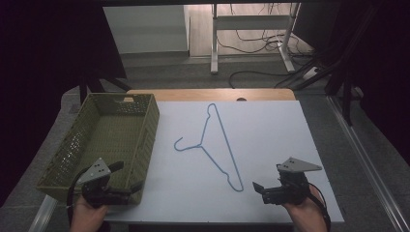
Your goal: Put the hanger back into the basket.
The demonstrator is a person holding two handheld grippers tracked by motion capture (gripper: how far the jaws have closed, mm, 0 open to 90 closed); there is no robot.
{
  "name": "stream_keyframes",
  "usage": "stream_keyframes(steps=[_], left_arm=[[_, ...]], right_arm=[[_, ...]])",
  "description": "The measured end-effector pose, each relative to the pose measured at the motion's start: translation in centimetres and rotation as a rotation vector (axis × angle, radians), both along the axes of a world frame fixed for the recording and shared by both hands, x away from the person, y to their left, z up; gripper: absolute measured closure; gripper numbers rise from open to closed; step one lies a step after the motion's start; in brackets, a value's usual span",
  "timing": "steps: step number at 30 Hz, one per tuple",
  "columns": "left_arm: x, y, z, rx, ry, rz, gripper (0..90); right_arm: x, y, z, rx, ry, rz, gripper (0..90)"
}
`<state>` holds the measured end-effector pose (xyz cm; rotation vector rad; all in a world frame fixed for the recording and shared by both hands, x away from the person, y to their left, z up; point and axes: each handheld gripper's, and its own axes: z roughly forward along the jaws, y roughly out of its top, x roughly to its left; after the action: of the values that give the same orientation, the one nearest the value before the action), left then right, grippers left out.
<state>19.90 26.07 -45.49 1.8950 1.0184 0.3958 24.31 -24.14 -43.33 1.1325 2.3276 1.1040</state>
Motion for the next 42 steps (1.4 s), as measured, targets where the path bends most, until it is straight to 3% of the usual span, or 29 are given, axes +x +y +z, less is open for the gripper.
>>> stream_keyframes(steps=[11,22,27,42], left_arm=[[0.2,-0.2,-0.3,0.023,0.012,-0.001,1.9],[0.3,-0.1,-0.4,0.013,0.011,0.001,2.0],[0.3,-0.1,-0.5,0.015,0.010,0.000,2.0],[0.3,0.0,-0.5,0.019,0.008,0.003,2.1]], right_arm=[[1.8,2.8,0.2,-0.029,0.043,0.035,0.0],[4.3,6.5,0.1,-0.062,0.081,0.078,0.9],[5.7,8.1,-0.1,-0.069,0.103,0.092,4.5],[9.6,11.3,-1.7,-0.115,0.114,0.092,28.2]])
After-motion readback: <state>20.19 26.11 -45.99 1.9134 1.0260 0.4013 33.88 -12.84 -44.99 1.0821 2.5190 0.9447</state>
